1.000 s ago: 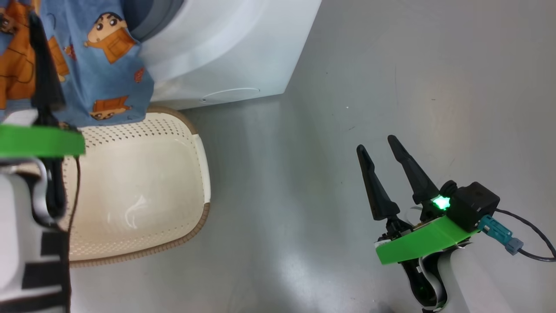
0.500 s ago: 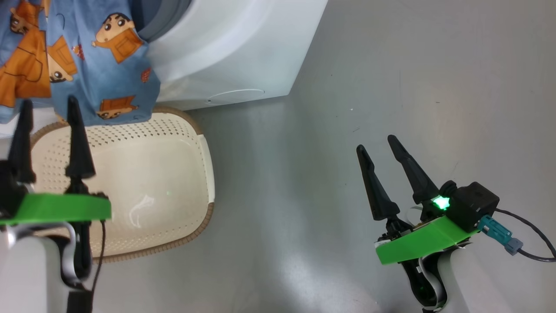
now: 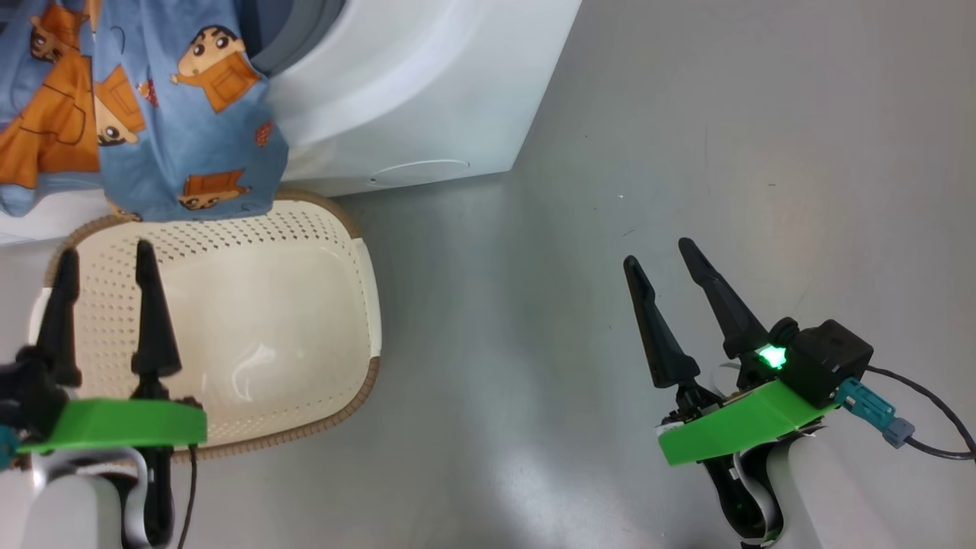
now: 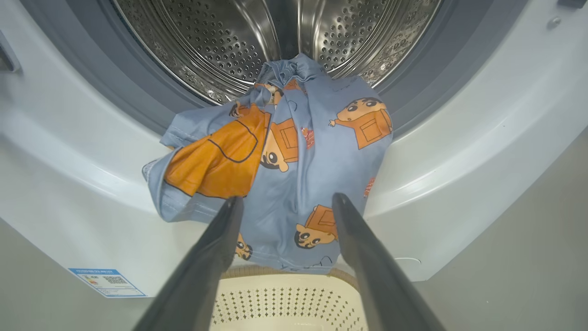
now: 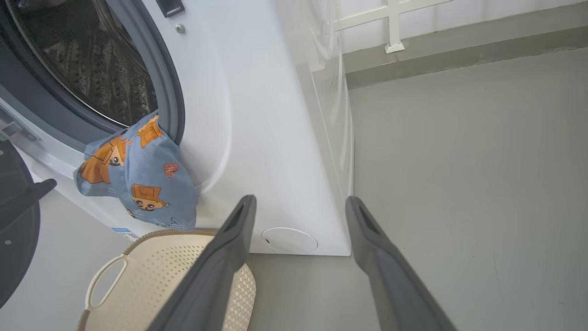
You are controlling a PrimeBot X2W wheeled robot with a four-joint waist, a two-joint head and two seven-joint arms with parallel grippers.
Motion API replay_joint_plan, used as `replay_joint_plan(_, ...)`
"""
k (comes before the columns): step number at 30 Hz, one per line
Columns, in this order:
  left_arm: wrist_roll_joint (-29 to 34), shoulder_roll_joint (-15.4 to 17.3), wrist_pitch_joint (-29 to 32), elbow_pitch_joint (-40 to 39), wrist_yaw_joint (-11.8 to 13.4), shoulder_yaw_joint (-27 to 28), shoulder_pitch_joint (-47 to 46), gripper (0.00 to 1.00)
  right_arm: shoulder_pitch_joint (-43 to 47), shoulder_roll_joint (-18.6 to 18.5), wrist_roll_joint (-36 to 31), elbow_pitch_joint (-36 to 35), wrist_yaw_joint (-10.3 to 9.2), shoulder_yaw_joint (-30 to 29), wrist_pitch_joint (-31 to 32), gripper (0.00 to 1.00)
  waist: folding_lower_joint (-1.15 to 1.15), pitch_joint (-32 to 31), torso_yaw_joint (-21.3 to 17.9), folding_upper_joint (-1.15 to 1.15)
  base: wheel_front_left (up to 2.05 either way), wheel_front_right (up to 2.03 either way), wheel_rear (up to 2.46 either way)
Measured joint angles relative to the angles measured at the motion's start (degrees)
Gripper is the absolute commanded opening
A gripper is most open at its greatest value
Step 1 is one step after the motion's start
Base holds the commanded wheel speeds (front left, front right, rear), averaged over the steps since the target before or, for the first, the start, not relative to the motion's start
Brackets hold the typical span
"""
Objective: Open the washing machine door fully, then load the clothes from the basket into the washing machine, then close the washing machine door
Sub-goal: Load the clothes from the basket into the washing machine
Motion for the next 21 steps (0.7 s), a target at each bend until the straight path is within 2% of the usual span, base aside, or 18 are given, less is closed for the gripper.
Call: replay_joint_plan(21, -1.7, -0.6, 0.0, -2.2, 2.2, 1.1, 9.6, 1.0, 0.2, 0.0, 0.0, 0.3, 0.0, 0.2, 0.0, 1.0, 0.0, -1.1, -0.1, 0.0, 0.0, 0.0, 0.0)
